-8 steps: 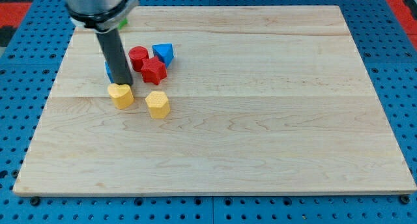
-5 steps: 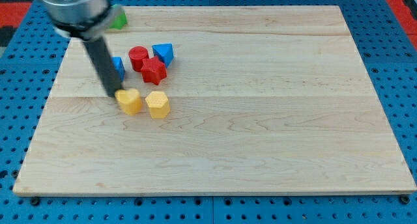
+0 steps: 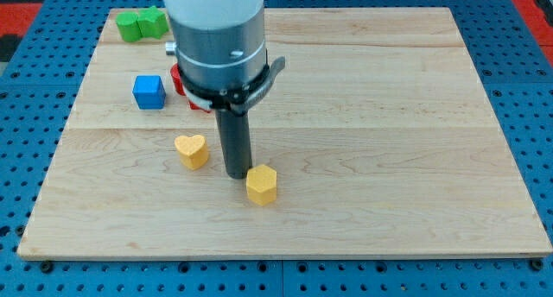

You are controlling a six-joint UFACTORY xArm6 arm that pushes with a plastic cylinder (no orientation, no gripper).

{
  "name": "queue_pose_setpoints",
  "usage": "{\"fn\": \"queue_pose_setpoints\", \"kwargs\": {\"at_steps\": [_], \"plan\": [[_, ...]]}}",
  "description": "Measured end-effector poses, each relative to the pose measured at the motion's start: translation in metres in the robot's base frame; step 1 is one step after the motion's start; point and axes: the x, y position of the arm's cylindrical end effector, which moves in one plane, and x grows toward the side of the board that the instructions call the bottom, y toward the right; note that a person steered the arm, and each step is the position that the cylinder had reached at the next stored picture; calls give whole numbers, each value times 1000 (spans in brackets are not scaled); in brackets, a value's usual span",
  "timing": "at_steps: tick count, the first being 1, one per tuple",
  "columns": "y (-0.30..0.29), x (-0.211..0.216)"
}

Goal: Push the hexagon towards the bottom center

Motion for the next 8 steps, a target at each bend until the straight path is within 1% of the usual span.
{"fn": "queue_pose_setpoints", "kwargs": {"at_steps": [1, 2, 3, 4, 5, 6, 7, 8], "plan": [[29, 28], [41, 32], [41, -12], [41, -36], [55, -10], [75, 30], [75, 5], [68, -49]]}}
